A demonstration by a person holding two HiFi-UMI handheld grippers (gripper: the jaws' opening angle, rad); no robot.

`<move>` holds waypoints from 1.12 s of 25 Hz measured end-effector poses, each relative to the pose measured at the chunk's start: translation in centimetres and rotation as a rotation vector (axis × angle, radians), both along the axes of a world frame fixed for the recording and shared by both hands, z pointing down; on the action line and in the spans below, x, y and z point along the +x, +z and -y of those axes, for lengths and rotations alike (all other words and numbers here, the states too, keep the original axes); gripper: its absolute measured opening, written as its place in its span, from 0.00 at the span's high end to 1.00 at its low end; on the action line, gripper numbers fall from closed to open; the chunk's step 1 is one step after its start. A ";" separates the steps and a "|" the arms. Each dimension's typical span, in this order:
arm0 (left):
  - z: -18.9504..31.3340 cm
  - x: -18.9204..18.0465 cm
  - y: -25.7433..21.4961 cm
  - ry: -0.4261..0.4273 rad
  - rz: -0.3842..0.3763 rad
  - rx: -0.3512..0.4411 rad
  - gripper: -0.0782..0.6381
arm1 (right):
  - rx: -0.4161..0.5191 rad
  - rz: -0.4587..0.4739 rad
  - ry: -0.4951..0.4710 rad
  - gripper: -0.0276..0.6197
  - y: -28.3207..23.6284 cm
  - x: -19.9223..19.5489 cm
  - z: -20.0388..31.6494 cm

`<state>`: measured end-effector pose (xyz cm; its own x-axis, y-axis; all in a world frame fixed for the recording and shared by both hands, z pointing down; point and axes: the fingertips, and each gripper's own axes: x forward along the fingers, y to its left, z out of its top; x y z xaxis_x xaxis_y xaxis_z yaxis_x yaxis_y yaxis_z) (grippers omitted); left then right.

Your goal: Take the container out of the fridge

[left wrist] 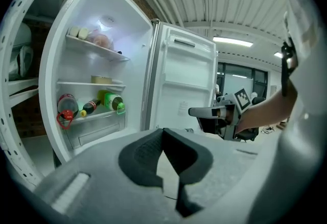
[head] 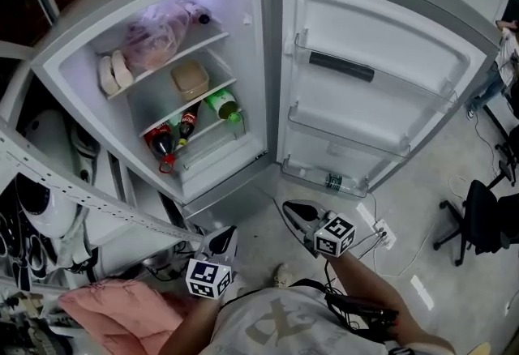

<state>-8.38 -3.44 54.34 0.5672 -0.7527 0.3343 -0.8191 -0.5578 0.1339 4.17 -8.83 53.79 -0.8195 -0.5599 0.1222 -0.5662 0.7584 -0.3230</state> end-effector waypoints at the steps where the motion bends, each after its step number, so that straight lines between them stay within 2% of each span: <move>1: 0.2 0.2 0.0 -0.007 0.006 0.002 0.89 | 0.000 0.002 -0.008 0.95 0.0 0.1 0.3; 8: 1.5 1.1 -0.6 -0.057 0.044 0.018 0.89 | 0.006 0.030 -0.064 0.95 -0.2 0.5 1.9; 15: 2.8 1.1 -1.2 -0.078 0.064 0.026 0.89 | 0.013 0.051 -0.063 0.95 -0.6 0.4 3.8; 28: 9.2 0.8 -1.9 -0.037 0.078 0.063 0.89 | 0.063 0.003 -0.081 0.95 -1.3 -2.2 8.0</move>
